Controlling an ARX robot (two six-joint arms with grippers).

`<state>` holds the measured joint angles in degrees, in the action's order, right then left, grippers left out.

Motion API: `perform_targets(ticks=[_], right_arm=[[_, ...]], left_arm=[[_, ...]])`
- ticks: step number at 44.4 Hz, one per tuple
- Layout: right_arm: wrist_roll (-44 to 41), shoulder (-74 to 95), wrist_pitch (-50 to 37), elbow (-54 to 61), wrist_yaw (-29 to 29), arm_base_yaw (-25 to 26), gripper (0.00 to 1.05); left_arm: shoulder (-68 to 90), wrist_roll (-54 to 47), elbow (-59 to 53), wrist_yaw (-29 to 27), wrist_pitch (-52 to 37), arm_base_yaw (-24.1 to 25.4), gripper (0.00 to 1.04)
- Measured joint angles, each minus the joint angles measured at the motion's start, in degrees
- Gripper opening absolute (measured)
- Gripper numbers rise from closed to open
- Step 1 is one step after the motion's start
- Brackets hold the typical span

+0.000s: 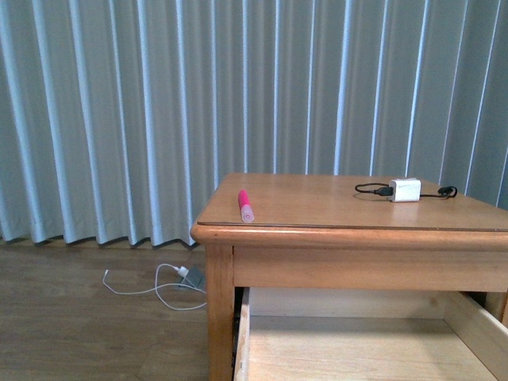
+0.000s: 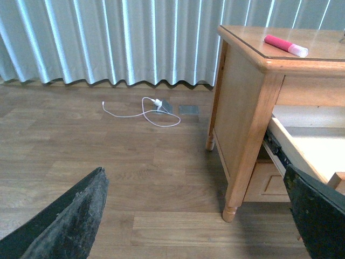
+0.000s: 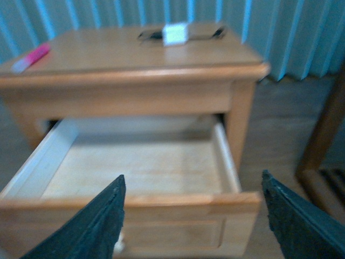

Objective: Place pink marker in drawer with both arms

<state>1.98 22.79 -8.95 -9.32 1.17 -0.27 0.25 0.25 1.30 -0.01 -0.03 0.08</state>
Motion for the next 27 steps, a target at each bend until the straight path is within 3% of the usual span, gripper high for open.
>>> perform_targets(ticks=[3, 11, 27], right_arm=[[-0.8, -2.3, -4.1, 1.7, -1.5, 0.3, 0.59], [-1.6, -5.6, -3.3, 4.7, -1.2, 0.3, 0.22], [-1.7, -6.3, -3.2, 4.9, -1.2, 0.3, 0.98]], left_arm=[[0.0, 0.0, 0.0, 0.0, 0.0, 0.0, 0.99], [0.0, 0.0, 0.0, 0.0, 0.0, 0.0, 0.99], [0.0, 0.0, 0.0, 0.1, 0.0, 0.0, 0.99]])
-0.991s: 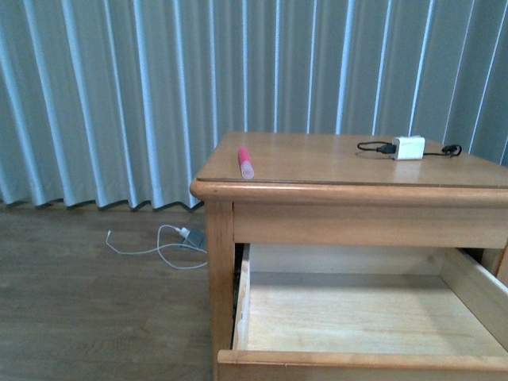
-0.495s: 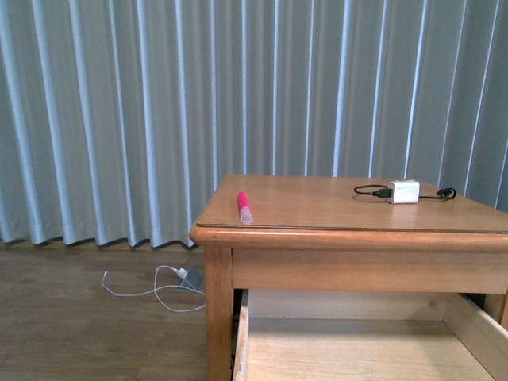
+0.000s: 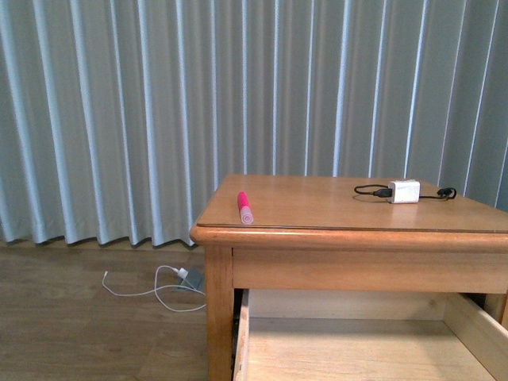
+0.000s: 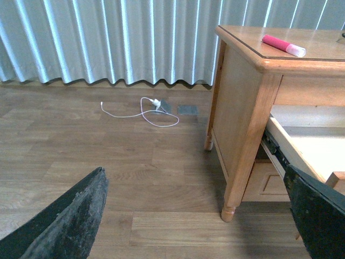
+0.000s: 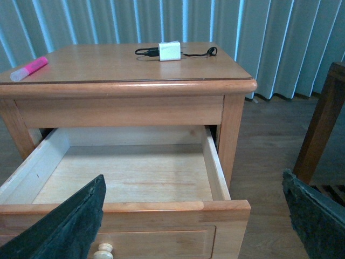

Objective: Place pink marker in drawer with both arms

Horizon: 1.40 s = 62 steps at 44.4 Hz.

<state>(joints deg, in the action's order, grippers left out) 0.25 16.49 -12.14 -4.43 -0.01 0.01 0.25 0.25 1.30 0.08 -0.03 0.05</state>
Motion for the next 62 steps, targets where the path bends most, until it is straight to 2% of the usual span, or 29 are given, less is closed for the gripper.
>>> perform_targets(ticks=[1, 2, 3, 4, 6, 7, 10, 14, 17, 21, 29, 37, 49, 62], right_arm=[[0.0, 0.0, 0.0, 0.0, 0.0, 0.0, 0.97], [0.0, 0.0, 0.0, 0.0, 0.0, 0.0, 0.96], [0.0, 0.0, 0.0, 0.0, 0.0, 0.0, 0.95], [0.0, 0.0, 0.0, 0.0, 0.0, 0.0, 0.96], [0.0, 0.0, 0.0, 0.0, 0.0, 0.0, 0.96], [0.0, 0.0, 0.0, 0.0, -0.1, 0.0, 0.96], [0.0, 0.0, 0.0, 0.0, -0.1, 0.0, 0.96], [0.0, 0.0, 0.0, 0.0, -0.1, 0.0, 0.96], [0.0, 0.0, 0.0, 0.0, -0.1, 0.0, 0.96], [0.0, 0.0, 0.0, 0.0, -0.1, 0.0, 0.96], [0.0, 0.0, 0.0, 0.0, -0.1, 0.0, 0.96], [0.0, 0.0, 0.0, 0.0, -0.1, 0.0, 0.96], [0.0, 0.0, 0.0, 0.0, -0.1, 0.0, 0.96], [0.0, 0.0, 0.0, 0.0, -0.1, 0.0, 0.96]], left_arm=[[0.9, 0.5, 0.2, 7.1, 0.8, 1.9, 0.99], [1.7, 0.8, 0.2, 10.5, 1.2, 3.7, 0.99], [3.3, 1.0, 0.2, 18.2, 1.7, 5.9, 0.99], [4.6, 1.4, 0.2, 23.4, 2.1, 7.5, 0.99], [6.3, 1.6, 0.7, 29.2, 2.9, 8.3, 0.99], [6.9, 1.2, 1.5, 29.8, 3.2, 8.1, 0.99], [10.6, 0.3, 5.4, 28.8, 2.3, 7.6, 0.99], [19.2, 0.0, 12.3, 27.5, -2.5, 8.6, 0.99], [28.6, -0.2, 19.1, 24.5, -7.5, 8.4, 0.99], [39.2, 0.0, 26.5, 20.6, -11.0, 7.0, 0.99], [61.1, -0.3, 43.1, 15.5, -13.8, 1.1, 0.99], [76.7, 0.1, 57.4, 13.4, -13.1, -3.7, 0.99], [95.5, 0.4, 72.6, 10.3, -10.5, -10.4, 0.99], [110.9, 6.6, 89.2, 7.2, -3.2, -16.2, 0.99]])
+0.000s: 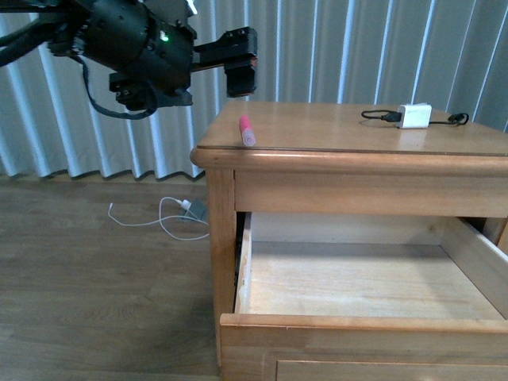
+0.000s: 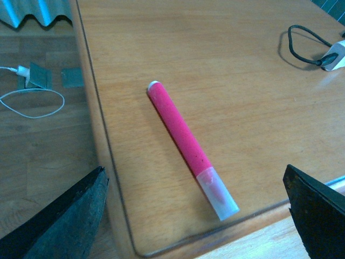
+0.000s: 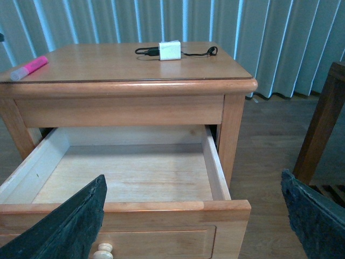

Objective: Place pink marker in drawer with both arms

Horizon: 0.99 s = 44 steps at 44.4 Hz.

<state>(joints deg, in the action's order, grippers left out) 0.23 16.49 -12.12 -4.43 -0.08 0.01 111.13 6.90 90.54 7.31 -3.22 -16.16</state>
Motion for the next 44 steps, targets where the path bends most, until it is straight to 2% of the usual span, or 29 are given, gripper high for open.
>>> perform_targets(ticks=[6, 41, 44], right_arm=[[0.0, 0.0, 0.0, 0.0, 0.0, 0.0, 0.96], [0.0, 0.0, 0.0, 0.0, 0.0, 0.0, 0.96], [0.0, 0.0, 0.0, 0.0, 0.0, 0.0, 0.96]], left_arm=[[6.9, 1.6, 7.7, -2.1, 3.8, -2.3, 0.99], [15.8, -0.7, 21.4, -6.6, 13.3, -4.7, 0.98], [16.2, -1.2, 22.1, -7.0, 13.9, -4.7, 0.86]])
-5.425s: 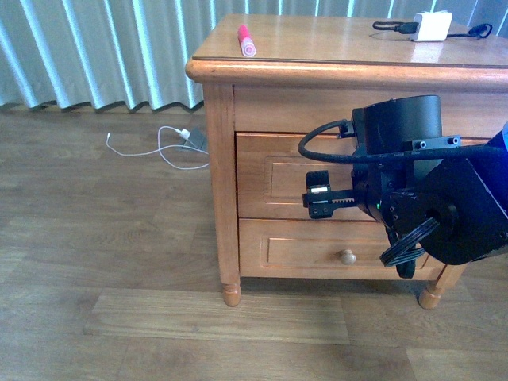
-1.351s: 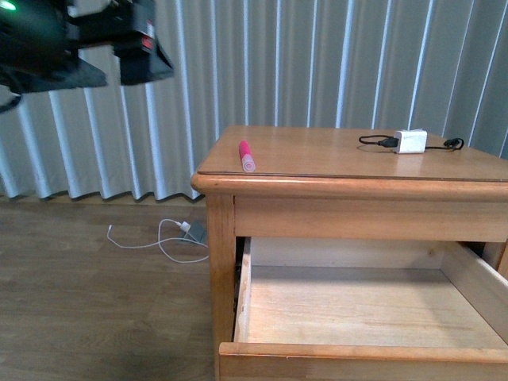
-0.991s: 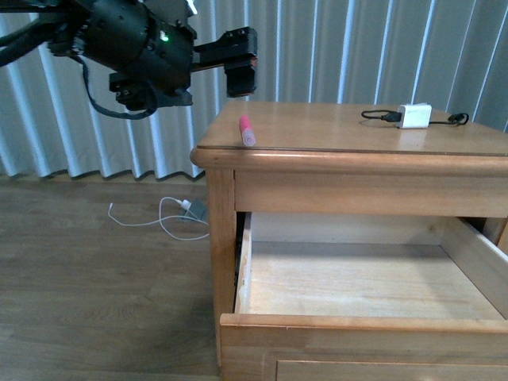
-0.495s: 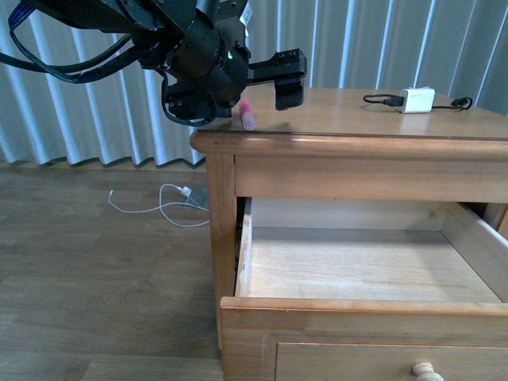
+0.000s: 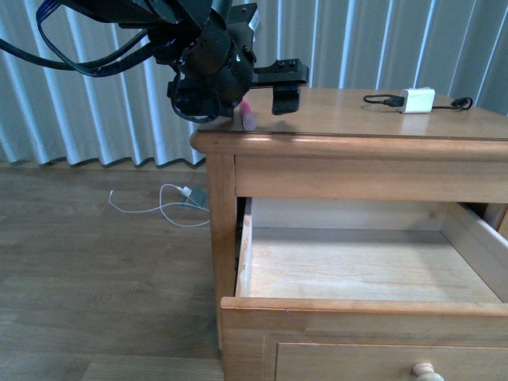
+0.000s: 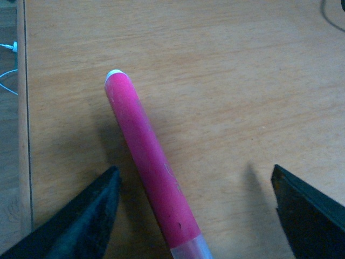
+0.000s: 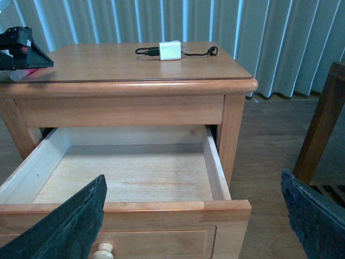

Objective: Place pink marker in drawer with both arms

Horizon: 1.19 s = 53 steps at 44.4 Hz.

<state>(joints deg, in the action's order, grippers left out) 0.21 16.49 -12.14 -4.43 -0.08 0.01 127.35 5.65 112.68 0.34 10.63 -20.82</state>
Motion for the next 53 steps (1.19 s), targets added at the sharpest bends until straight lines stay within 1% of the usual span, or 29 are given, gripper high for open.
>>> perform_targets(ticks=[7, 10, 14, 16, 17, 19, 25, 32, 37, 43, 50, 53], right_arm=[[0.0, 0.0, 0.0, 0.0, 0.0, 0.0, 0.96], [0.0, 0.0, 0.0, 0.0, 0.0, 0.0, 0.96], [0.0, 0.0, 0.0, 0.0, 0.0, 0.0, 0.96], [0.0, 0.0, 0.0, 0.0, 0.0, 0.0, 0.96], [0.0, 0.0, 0.0, 0.0, 0.0, 0.0, 0.96], [0.0, 0.0, 0.0, 0.0, 0.0, 0.0, 0.96], [0.0, 0.0, 0.0, 0.0, 0.0, 0.0, 0.96], [0.0, 0.0, 0.0, 0.0, 0.0, 0.0, 0.96], [0.0, 0.0, 0.0, 0.0, 0.0, 0.0, 0.96], [0.0, 0.0, 0.0, 0.0, 0.0, 0.0, 0.96], [0.0, 0.0, 0.0, 0.0, 0.0, 0.0, 0.96], [0.0, 0.0, 0.0, 0.0, 0.0, 0.0, 0.96]], left_arm=[[0.4, -0.7, 0.4, -0.2, 0.2, 0.2, 0.54], [0.4, -0.7, 0.4, -0.2, 0.1, 0.3, 0.43], [0.4, -0.7, 0.3, 0.1, 0.0, 0.5, 0.32], [0.4, -0.7, 0.2, 0.2, -0.1, 0.5, 0.25], [0.4, -0.7, 0.1, 0.3, -0.2, 0.6, 0.2], [0.4, -0.6, -0.1, 0.9, -0.7, 0.7, 0.15], [-1.4, -0.6, -3.5, 2.6, -3.2, 1.3, 0.14], [-5.5, -0.9, -9.7, 6.9, -6.5, 2.3, 0.14], [-10.6, -2.0, -16.2, 12.5, -9.1, 3.1, 0.14], [-16.4, -4.5, -23.5, 17.6, -11.5, 3.3, 0.14], [-21.6, -8.0, -31.0, 23.6, -12.8, 2.4, 0.14], [-22.9, -10.3, -33.6, 27.5, -12.5, 1.6, 0.14]])
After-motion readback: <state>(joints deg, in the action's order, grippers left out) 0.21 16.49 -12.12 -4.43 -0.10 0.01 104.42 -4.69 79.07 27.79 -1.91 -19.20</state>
